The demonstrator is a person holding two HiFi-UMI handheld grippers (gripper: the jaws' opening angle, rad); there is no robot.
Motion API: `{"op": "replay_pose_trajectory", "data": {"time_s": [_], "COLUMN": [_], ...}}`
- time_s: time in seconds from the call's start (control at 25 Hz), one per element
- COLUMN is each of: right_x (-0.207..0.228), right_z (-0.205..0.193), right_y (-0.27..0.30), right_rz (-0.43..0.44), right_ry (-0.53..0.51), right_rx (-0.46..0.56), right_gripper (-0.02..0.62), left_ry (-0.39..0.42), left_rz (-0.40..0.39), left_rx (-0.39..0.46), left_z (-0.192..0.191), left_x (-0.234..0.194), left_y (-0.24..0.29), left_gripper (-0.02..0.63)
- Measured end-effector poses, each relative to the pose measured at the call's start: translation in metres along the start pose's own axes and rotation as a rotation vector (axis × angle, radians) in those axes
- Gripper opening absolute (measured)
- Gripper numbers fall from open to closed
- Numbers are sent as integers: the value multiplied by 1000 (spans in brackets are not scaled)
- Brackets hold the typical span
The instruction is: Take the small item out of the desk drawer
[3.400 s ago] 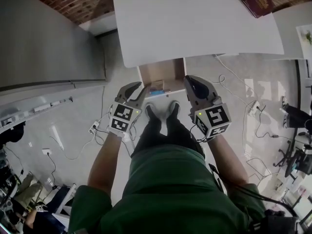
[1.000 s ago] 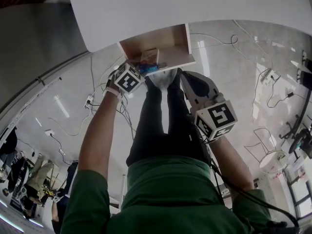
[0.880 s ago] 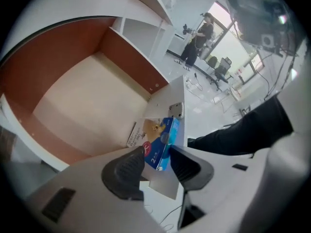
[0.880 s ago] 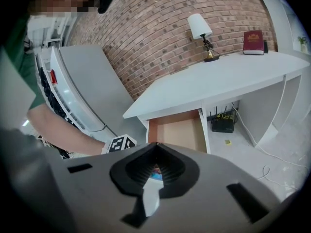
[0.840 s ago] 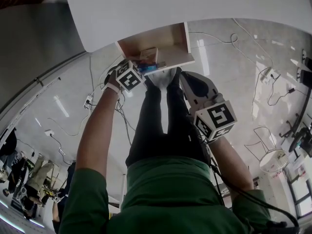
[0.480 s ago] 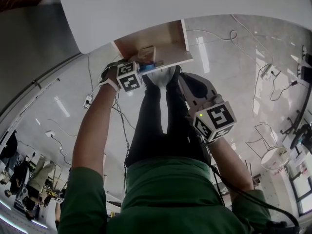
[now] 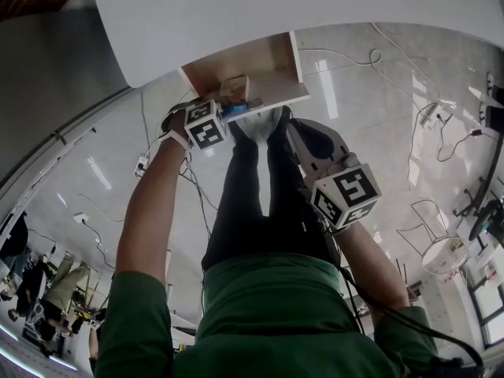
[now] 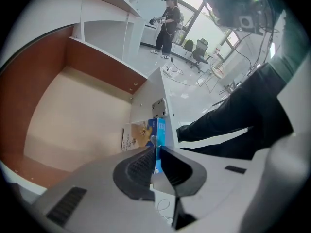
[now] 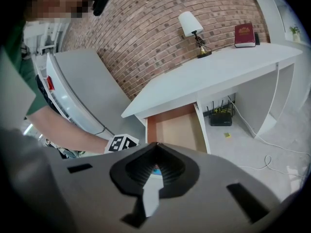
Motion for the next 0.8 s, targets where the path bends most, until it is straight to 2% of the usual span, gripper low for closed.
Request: {"op": "replay_pose_trajectory", "data": {"time_s": [0.16,0.8], "right_x": [0,2], "right_z": [-1,-3], "right_y": [-2,-4], "right_rz": [-3,-4], "right_ry": [8,29], "right_rx": [-1,-2], "right_gripper": [3,3], "left_ry": [-40,-184], "left_rz": [53,115], "left_rx": [31,125], "left_z": [1,2], "left_x": [-1,1], "left_y": [-4,-10], "left_gripper": [10,7]}}
Point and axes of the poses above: the fingertips, and each gripper's own axes: y forward along the fingers, x to its right, z out of its top, the point moved 6 cm from there along -y, backward along the fingers, and after that the axes turned 15 degrees about x, right-handed, at the moved point
